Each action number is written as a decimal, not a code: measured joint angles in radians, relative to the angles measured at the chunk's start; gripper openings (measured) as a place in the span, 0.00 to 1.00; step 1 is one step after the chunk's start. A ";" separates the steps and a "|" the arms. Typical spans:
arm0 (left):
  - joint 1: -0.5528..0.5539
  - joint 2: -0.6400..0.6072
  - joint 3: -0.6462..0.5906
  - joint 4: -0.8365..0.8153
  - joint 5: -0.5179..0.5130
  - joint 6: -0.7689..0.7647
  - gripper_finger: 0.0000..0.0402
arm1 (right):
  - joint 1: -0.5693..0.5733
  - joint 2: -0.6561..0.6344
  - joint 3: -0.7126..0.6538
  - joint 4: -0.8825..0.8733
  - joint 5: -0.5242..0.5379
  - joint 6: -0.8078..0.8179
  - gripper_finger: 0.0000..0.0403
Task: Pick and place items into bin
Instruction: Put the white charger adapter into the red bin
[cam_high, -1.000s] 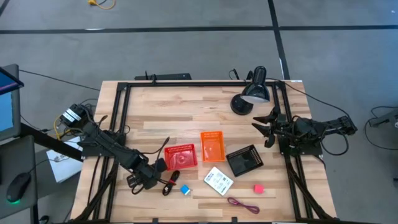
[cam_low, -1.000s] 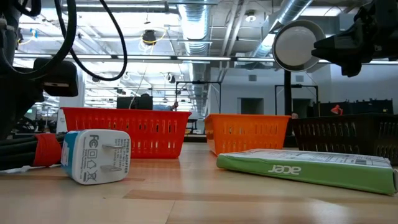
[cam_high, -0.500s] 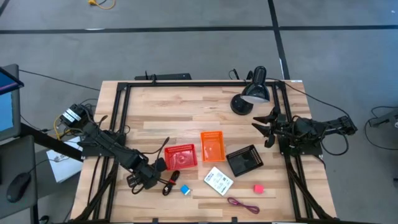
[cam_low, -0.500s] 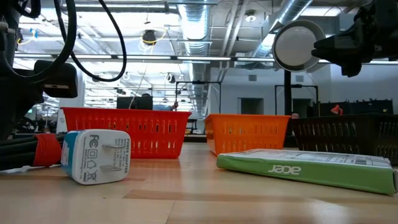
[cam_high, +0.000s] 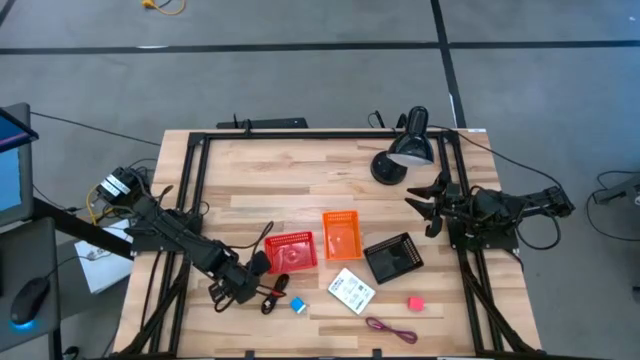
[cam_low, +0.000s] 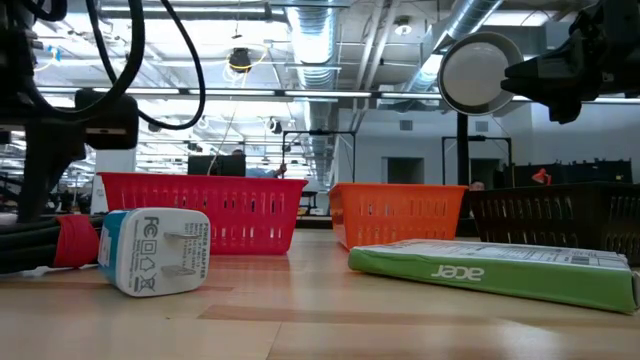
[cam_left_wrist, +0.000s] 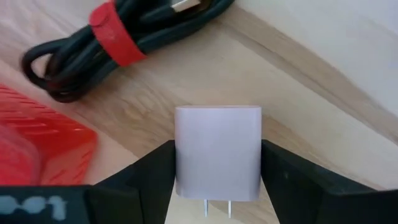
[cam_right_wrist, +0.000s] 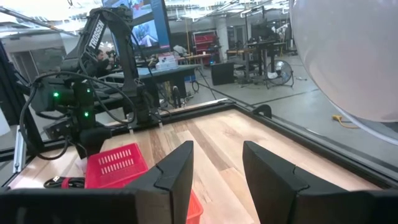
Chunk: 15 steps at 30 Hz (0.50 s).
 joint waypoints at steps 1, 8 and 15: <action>0.000 0.000 0.000 0.001 -0.009 -0.002 0.53 | 0.000 0.000 0.000 0.000 0.000 0.000 0.33; 0.000 0.000 0.000 0.017 -0.021 -0.052 0.53 | 0.000 0.000 0.000 0.000 0.000 0.000 0.33; 0.000 0.000 0.000 0.015 -0.024 -0.153 0.53 | 0.000 0.000 0.000 0.000 0.000 0.000 0.33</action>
